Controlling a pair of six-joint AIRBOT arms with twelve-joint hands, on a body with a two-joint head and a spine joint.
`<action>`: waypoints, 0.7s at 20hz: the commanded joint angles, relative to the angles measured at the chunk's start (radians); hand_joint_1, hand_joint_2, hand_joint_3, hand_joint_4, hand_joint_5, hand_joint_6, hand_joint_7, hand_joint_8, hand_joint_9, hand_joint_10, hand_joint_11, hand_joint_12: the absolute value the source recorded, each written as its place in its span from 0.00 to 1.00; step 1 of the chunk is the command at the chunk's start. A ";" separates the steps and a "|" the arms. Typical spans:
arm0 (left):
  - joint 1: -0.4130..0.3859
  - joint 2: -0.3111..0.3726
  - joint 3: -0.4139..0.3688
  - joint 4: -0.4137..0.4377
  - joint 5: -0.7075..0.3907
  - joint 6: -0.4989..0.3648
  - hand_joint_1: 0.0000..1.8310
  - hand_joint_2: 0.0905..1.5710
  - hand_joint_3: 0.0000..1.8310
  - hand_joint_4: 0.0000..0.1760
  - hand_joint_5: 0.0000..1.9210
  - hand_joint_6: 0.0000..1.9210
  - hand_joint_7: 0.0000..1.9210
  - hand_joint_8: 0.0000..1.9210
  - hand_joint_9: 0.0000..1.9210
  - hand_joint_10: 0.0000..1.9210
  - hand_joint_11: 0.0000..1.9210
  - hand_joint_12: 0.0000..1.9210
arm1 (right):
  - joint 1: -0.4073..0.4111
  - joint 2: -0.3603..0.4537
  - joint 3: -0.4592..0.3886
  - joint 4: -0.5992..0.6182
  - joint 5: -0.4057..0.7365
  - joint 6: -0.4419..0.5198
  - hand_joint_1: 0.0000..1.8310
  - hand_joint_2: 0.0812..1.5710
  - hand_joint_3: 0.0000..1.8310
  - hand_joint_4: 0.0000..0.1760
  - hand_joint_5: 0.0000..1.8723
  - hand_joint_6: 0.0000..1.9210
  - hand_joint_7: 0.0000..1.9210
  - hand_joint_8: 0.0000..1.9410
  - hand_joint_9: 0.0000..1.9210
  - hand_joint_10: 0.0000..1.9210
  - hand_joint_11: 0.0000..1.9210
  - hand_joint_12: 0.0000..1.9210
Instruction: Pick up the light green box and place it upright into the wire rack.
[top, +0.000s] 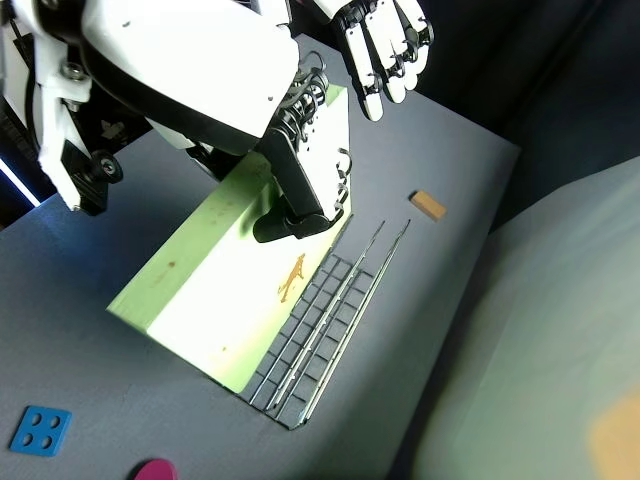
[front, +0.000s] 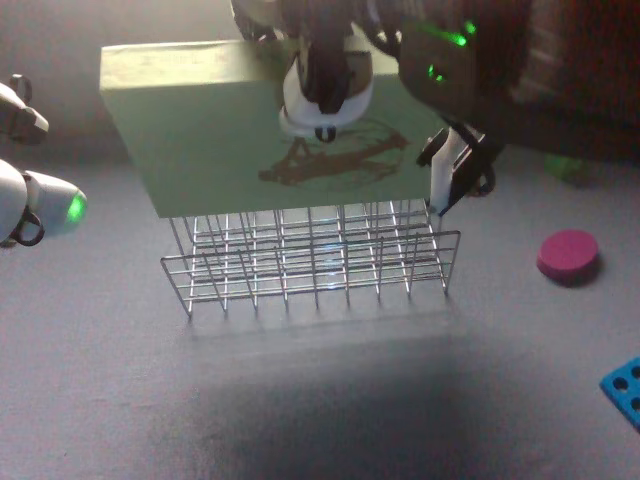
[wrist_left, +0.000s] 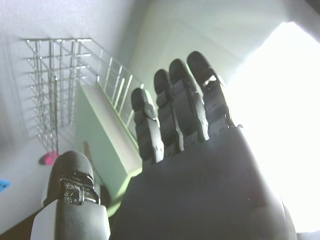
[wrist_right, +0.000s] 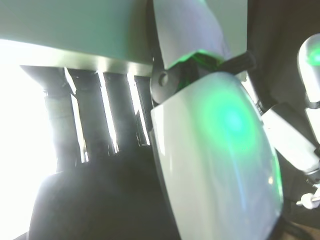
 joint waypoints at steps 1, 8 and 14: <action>-0.013 0.002 0.000 0.074 -0.037 0.006 0.08 0.74 0.00 0.55 0.20 0.00 0.19 0.00 0.16 0.00 0.00 0.39 | 0.019 0.000 -0.005 -0.085 0.031 -0.006 0.66 0.74 0.00 0.00 0.44 0.56 0.48 0.66 0.39 0.69 0.38 0.82; -0.013 0.002 -0.001 0.069 -0.037 0.006 0.08 0.75 0.00 0.54 0.20 0.00 0.19 0.00 0.16 0.00 0.00 0.39 | 0.002 0.006 -0.019 -0.085 0.030 -0.006 0.66 0.74 0.00 0.00 0.44 0.56 0.48 0.66 0.39 0.69 0.38 0.82; -0.013 0.002 -0.001 0.069 -0.037 0.006 0.08 0.75 0.00 0.54 0.21 0.00 0.19 0.00 0.16 0.00 0.00 0.39 | -0.030 -0.017 0.008 -0.086 0.036 0.006 0.66 0.74 0.00 0.00 0.44 0.57 0.48 0.66 0.39 0.69 0.38 0.82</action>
